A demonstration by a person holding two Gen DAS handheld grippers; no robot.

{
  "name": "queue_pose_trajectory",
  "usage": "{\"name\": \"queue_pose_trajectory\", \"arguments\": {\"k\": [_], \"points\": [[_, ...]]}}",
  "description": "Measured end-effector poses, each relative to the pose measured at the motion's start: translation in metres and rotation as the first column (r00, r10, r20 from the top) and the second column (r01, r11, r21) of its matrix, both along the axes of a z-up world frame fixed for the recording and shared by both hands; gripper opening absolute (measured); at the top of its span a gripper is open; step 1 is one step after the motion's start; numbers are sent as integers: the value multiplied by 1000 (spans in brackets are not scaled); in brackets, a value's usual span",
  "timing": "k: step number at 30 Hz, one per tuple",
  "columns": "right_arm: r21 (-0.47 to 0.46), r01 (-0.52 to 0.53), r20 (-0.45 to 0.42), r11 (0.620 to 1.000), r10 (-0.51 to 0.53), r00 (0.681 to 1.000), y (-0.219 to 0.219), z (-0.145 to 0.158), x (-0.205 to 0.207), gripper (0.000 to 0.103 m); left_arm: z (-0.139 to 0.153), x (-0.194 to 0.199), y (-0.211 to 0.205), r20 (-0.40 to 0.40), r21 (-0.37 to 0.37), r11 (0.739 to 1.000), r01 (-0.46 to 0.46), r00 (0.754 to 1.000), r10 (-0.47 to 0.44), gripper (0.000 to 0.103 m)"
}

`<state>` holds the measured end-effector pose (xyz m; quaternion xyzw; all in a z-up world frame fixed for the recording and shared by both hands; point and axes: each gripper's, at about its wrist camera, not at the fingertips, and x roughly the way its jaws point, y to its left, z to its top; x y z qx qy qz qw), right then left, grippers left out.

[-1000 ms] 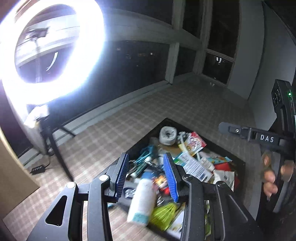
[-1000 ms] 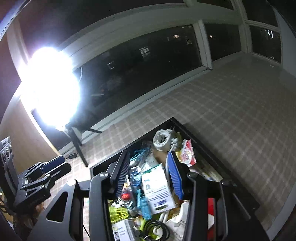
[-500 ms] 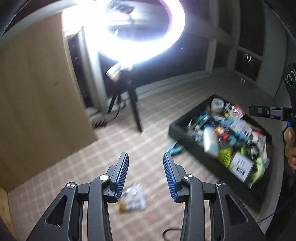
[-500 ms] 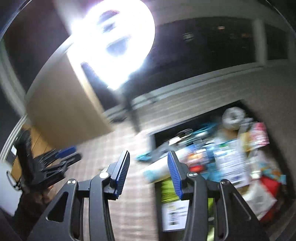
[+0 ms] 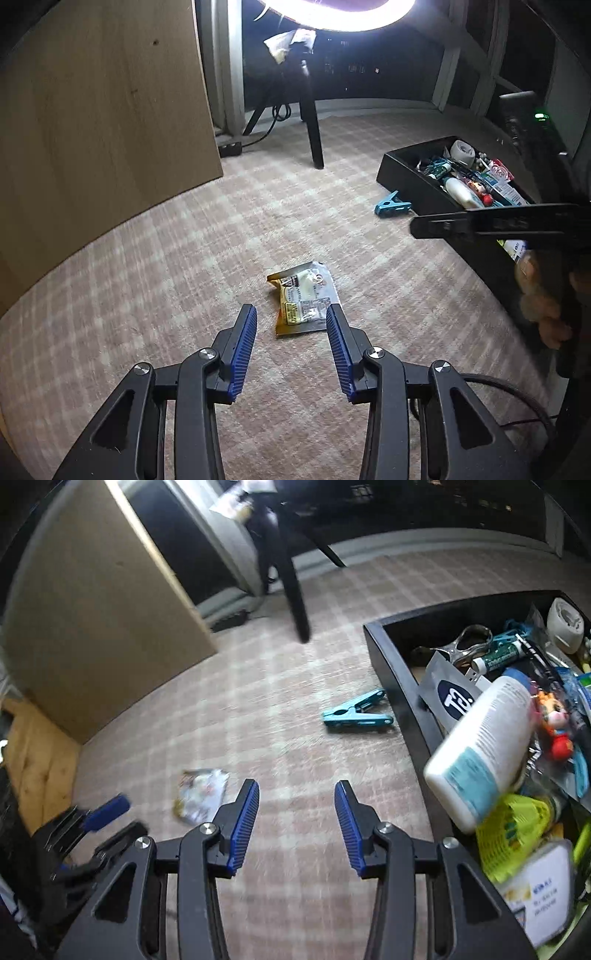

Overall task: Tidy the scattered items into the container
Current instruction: 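Move both grippers back from the tray to the last items, then grasp teal clothespin with right gripper while left gripper grasps snack packet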

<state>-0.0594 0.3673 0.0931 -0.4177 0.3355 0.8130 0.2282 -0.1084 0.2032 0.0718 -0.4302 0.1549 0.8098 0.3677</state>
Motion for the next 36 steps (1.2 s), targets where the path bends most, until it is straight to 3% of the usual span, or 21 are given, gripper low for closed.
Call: {"name": "queue_pose_trajectory", "arguments": {"k": [6, 15, 22, 29, 31, 33, 36], "points": [[1, 78, 57, 997, -78, 995, 14, -17, -20, 42, -8, -9, -1, 23, 27, 999, 37, 999, -38, 37], [-13, 174, 58, 985, -173, 983, 27, -22, -37, 53, -27, -16, 22, 85, 35, 997, 74, 993, -77, 61], [18, 233, 59, 972, -234, 970, 35, -21, -54, 56, -41, -24, 37, 68, 17, 999, 28, 997, -30, 61], [125, 138, 57, 983, -146, 988, 27, -20, -76, 57, -47, -19, 34, 31, 26, 999, 20, 999, -21, 57], [156, 102, 48, 982, -111, 993, 24, -20, -79, 50, -47, -17, 33, 9, 21, 1000, 14, 1000, -14, 49], [181, 81, 51, 980, -91, 995, 23, -21, -78, 24, -47, -16, 31, 1, 24, 1000, 6, 1000, -6, 45], [155, 50, 33, 987, -56, 998, 26, -24, -73, 5, -46, -18, 28, 5, 38, 999, -4, 1000, 4, 38]]}}
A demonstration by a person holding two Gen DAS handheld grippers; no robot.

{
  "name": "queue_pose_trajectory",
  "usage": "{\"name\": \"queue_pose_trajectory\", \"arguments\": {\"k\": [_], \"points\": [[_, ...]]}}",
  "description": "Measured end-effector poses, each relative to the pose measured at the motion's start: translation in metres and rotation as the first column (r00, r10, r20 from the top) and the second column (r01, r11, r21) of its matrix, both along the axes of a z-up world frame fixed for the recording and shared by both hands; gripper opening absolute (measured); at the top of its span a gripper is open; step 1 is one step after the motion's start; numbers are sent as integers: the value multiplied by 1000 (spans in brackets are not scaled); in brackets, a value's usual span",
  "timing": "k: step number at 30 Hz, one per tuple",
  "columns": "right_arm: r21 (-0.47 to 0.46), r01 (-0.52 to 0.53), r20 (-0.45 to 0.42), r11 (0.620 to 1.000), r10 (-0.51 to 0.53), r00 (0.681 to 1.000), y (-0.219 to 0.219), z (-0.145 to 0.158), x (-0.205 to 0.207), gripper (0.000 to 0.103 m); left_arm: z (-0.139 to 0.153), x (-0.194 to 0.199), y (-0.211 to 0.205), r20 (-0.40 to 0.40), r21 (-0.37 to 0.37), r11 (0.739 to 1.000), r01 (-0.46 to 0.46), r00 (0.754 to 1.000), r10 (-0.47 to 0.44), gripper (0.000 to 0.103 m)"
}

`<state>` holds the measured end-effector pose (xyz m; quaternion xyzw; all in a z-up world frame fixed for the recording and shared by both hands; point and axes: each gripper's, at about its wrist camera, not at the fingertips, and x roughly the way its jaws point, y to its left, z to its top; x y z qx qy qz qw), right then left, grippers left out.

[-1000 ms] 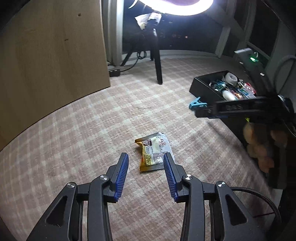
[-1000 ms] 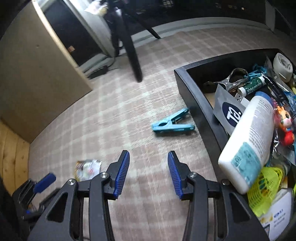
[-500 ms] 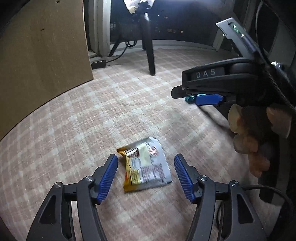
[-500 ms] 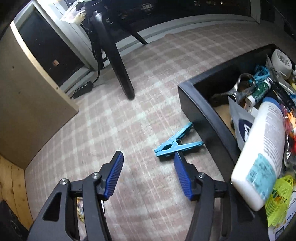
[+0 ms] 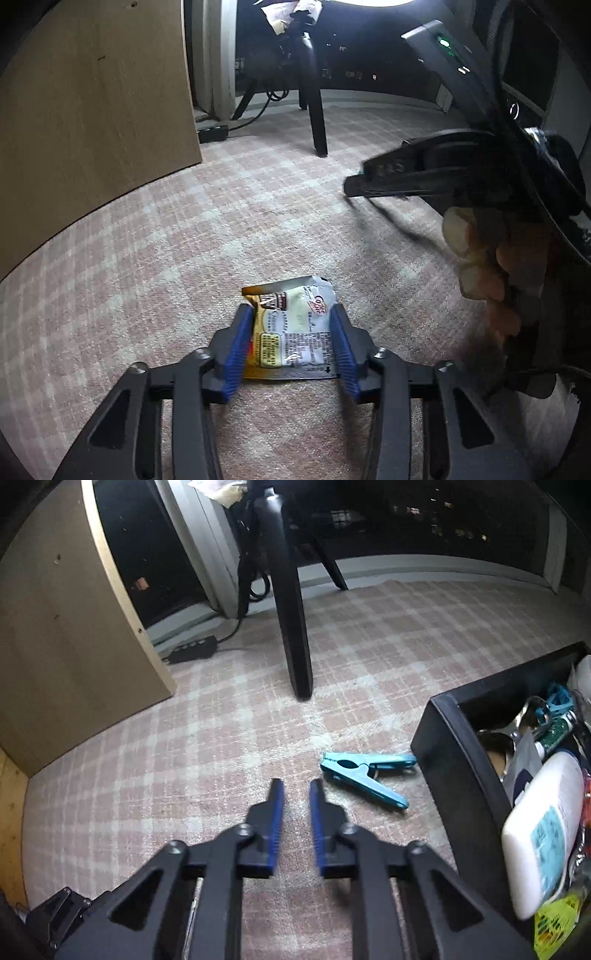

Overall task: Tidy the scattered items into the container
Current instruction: 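Grasp teal clothespin with right gripper while left gripper grasps snack packet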

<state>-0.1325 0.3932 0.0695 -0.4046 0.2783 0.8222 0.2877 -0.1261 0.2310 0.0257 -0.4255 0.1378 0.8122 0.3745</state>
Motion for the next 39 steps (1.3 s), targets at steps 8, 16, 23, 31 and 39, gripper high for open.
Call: {"name": "queue_pose_trajectory", "arguments": {"k": [8, 16, 23, 31, 39], "points": [[-74, -66, -56, 995, 62, 997, 0, -5, 8, 3, 2, -4, -13, 37, 33, 999, -23, 999, 21, 22], [-25, -416, 23, 909, 417, 909, -18, 46, -18, 20, 2, -3, -15, 49, 29, 999, -13, 999, 11, 22], [65, -804, 446, 592, 703, 554, -21, 51, -34, 30, 3, -6, -16, 88, 28, 999, -15, 996, 13, 22], [-78, -859, 519, 507, 756, 399, 10, 22, -58, 33, 16, -4, -4, 117, 30, 1000, -6, 993, 2, 54], [-145, -876, 532, 461, 782, 324, 24, 5, -63, 37, 4, -17, 15, 166, -95, 995, 18, 986, -2, 64]]}}
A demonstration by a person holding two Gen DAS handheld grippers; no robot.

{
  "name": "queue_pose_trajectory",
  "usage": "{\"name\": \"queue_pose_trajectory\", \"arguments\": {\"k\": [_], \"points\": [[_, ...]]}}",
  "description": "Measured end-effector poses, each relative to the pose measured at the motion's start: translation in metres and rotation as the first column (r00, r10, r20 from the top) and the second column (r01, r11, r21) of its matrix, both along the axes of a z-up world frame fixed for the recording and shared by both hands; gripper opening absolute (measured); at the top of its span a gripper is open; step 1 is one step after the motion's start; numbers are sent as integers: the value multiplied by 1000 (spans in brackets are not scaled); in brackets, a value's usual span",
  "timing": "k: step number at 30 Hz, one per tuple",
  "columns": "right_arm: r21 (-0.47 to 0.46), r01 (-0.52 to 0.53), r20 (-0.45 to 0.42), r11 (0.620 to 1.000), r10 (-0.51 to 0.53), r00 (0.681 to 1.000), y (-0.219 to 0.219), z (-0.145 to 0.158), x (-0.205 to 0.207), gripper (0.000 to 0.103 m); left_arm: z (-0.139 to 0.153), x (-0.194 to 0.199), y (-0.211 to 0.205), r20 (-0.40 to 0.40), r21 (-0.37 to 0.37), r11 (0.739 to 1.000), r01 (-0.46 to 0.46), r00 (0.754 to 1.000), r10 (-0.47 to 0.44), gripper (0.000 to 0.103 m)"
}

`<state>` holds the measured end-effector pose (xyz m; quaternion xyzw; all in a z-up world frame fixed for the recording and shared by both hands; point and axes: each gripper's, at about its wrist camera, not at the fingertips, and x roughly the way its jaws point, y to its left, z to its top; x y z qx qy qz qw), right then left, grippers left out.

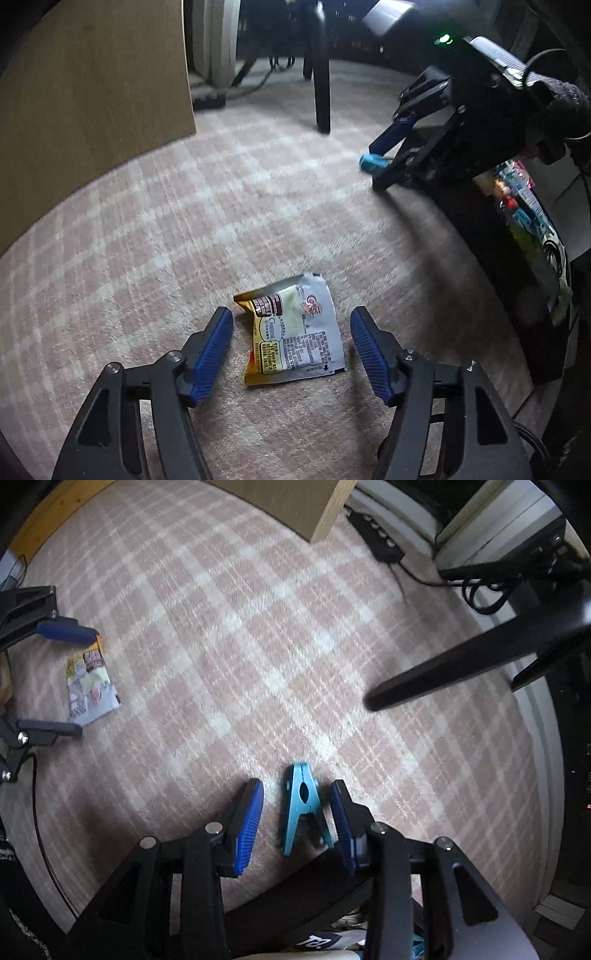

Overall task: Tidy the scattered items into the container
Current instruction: 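Grasp teal clothespin with right gripper while left gripper grasps snack packet, then carry clothespin and snack packet over black tray and open both grippers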

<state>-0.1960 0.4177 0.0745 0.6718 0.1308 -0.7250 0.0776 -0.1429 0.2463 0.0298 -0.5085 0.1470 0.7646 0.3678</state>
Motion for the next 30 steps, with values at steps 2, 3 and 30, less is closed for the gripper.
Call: {"name": "queue_pose_trajectory", "arguments": {"k": [2, 3, 30], "points": [[-43, 33, 7, 999, -33, 999, 9, 0, 0, 36, -1, 1, 7, -9, -40, 999, 24, 1000, -25, 62], [-63, 45, 8, 997, -44, 999, 12, 1, -1, 29, -1, 2, 10, -19, -66, 997, 33, 999, -35, 60], [-302, 286, -319, 909, -379, 868, 33, 108, 42, 18, 85, 4, -31, -87, 140, 979, -147, 983, 160, 6]]}}
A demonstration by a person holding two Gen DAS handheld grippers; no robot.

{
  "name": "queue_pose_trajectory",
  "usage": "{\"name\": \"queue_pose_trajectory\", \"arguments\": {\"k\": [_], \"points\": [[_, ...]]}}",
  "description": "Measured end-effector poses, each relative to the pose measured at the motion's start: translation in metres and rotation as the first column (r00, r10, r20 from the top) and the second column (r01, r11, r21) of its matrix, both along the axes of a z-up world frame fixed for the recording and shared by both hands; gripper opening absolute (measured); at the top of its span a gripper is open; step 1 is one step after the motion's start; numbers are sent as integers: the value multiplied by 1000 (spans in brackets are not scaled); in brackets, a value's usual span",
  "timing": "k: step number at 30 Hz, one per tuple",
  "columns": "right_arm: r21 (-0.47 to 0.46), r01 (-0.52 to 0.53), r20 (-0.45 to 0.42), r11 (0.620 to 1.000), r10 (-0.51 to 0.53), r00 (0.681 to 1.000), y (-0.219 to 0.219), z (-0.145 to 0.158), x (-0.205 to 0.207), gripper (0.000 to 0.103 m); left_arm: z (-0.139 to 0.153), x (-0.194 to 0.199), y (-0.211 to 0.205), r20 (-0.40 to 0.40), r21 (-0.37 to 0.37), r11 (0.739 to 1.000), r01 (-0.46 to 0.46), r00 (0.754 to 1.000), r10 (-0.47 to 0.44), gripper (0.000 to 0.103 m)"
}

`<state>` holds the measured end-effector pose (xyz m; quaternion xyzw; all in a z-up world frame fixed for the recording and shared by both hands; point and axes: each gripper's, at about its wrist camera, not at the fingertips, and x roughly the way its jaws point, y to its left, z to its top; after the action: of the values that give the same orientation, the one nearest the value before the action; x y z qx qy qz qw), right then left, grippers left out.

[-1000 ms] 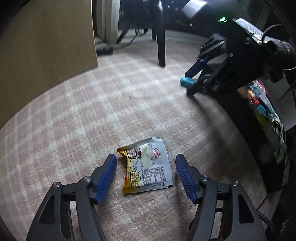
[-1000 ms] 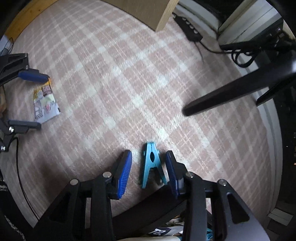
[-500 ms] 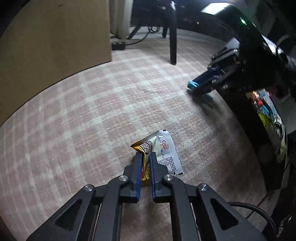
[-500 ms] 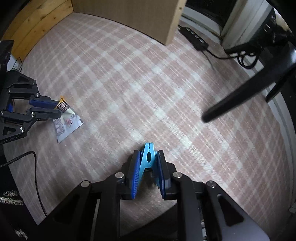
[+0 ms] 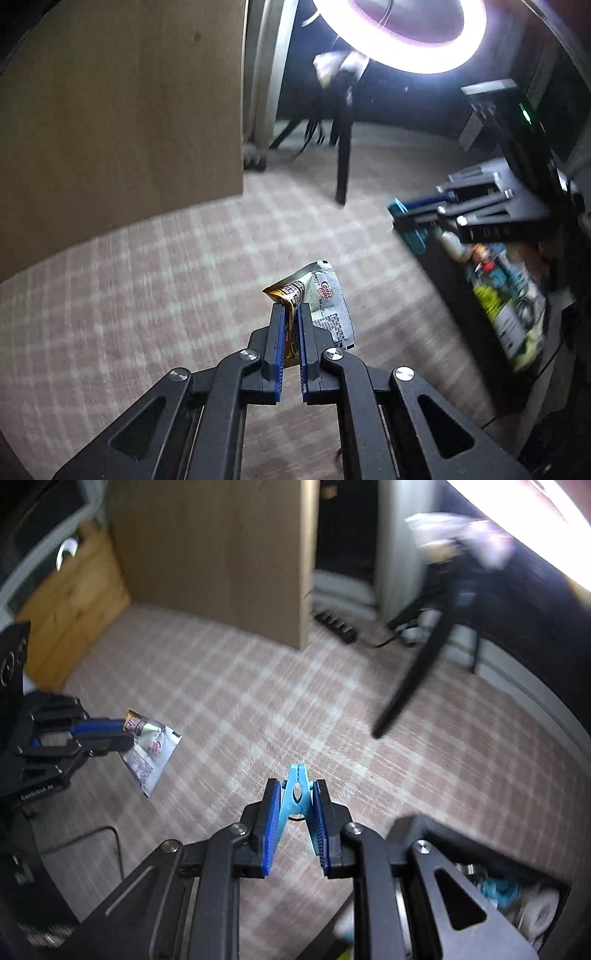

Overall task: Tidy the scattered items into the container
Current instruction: 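Carry clothespin and snack packet over black tray and open both grippers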

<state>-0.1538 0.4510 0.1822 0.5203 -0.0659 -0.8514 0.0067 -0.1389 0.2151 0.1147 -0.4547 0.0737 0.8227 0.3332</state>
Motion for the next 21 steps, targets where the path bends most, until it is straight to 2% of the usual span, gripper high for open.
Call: {"name": "queue_pose_trajectory", "arguments": {"k": [1, 5, 8, 11, 16, 21], "points": [[-16, 45, -41, 999, -46, 998, 5, 12, 14, 18, 8, 2, 2, -16, 11, 1000, 6, 1000, -6, 6], [-38, 195, -132, 980, -198, 971, -32, 33, 78, 18, 28, 8, 28, -64, 54, 998, 28, 998, -24, 6], [-58, 307, -173, 950, -313, 934, -15, 45, 116, 18, 38, 15, 56, -90, 68, 996, 58, 995, -51, 6], [-29, 425, -206, 905, -421, 883, -1, 54, 161, 18, 46, 23, 84, -98, 89, 991, 95, 991, -86, 6], [-63, 601, -231, 797, -597, 768, 36, 61, 233, 18, 59, 44, 146, -145, 103, 976, 194, 973, -178, 6], [-61, 681, -233, 730, -674, 701, 67, 57, 264, 18, 65, 65, 204, -172, 103, 955, 277, 951, -257, 6]]}}
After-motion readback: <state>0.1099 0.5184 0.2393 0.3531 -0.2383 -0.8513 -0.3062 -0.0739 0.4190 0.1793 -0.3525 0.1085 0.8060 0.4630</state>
